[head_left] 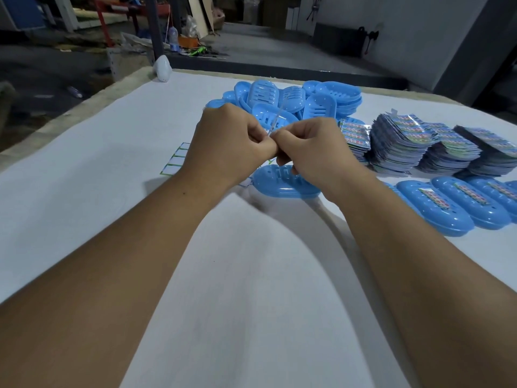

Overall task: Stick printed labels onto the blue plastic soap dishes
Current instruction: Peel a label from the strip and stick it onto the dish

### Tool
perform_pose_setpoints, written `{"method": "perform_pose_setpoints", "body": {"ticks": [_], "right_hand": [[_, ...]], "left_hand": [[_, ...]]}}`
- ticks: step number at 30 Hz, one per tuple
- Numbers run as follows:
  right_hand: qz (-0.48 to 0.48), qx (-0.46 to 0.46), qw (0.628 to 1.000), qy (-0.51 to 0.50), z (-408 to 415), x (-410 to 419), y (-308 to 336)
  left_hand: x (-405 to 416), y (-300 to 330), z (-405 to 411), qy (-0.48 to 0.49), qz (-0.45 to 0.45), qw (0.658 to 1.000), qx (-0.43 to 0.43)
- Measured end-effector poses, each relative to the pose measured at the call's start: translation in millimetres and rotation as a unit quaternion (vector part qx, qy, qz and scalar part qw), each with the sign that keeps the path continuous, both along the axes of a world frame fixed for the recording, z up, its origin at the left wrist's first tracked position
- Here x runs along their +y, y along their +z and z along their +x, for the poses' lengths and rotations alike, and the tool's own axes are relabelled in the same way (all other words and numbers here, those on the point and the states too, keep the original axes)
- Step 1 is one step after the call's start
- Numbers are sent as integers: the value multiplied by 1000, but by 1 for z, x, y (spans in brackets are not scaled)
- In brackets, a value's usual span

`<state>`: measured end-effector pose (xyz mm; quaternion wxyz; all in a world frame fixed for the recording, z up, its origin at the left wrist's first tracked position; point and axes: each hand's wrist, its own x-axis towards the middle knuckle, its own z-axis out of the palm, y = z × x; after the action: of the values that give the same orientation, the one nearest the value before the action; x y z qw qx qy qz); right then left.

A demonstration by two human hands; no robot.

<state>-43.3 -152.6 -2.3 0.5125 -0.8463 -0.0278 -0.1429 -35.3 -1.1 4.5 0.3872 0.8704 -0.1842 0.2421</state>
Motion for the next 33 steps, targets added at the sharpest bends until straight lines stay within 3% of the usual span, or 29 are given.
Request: {"method": "perform_pose_setpoints", "body": {"ticks": [13, 26, 33], "right_hand": [[-15, -13, 1000, -17, 1, -2, 1], [-12, -16, 1000, -17, 4, -1, 0], [-5, -19, 999, -30, 4, 2, 0]], "left_hand": [[1, 0, 2, -34, -59, 996, 61], [-1, 2, 0, 14, -12, 1000, 20], [0, 2, 3, 31, -87, 990, 102]]}}
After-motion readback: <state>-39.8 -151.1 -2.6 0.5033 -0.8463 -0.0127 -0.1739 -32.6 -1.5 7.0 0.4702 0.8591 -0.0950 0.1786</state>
